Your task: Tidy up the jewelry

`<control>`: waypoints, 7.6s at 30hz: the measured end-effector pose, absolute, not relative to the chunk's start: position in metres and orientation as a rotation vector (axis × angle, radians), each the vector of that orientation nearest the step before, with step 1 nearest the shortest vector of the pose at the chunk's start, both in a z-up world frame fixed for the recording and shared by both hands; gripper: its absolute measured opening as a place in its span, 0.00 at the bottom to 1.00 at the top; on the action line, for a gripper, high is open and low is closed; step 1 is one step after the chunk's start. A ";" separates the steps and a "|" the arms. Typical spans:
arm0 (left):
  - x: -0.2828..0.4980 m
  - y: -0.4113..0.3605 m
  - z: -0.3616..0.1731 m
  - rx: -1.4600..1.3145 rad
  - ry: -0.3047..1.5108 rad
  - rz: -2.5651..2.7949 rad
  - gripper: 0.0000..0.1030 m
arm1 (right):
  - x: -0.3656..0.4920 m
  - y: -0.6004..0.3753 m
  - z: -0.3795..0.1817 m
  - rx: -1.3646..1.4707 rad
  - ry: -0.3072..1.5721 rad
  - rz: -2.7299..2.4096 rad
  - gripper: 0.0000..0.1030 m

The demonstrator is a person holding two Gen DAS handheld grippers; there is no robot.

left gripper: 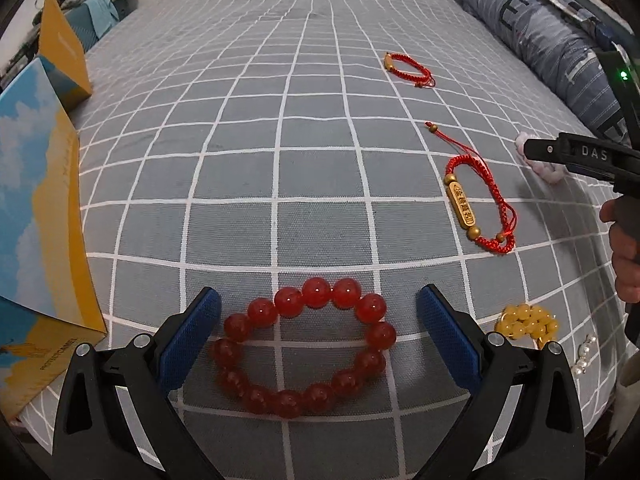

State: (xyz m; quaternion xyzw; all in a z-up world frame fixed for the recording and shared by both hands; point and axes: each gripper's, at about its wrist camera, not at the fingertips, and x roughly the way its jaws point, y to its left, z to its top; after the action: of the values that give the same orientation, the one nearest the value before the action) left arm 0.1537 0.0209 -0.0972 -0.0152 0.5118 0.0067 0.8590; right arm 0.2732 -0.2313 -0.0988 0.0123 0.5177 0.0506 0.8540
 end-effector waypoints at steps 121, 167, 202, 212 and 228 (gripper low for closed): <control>0.031 0.311 0.056 -0.253 0.866 0.491 0.13 | 0.115 0.172 0.059 -0.236 0.825 0.547 0.19; 0.002 0.311 0.056 -0.229 0.816 0.555 0.95 | 0.103 0.167 0.061 -0.260 0.810 0.499 0.93; 0.063 0.081 0.069 -0.066 0.796 0.154 0.95 | 0.073 -0.159 0.048 -0.084 0.805 0.055 0.93; 0.088 0.023 0.041 -0.044 0.847 0.069 0.95 | 0.055 -0.215 0.017 -0.056 0.847 0.002 0.93; 0.150 -0.036 -0.039 -0.033 0.983 -0.031 0.94 | 0.048 -0.237 -0.054 -0.039 0.928 -0.026 0.93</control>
State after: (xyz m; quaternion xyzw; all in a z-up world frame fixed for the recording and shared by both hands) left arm 0.1496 -0.0361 -0.0394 -0.0158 0.4721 -0.0148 0.8813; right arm 0.0479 -0.2374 -0.0539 -0.0187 0.4475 -0.0126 0.8940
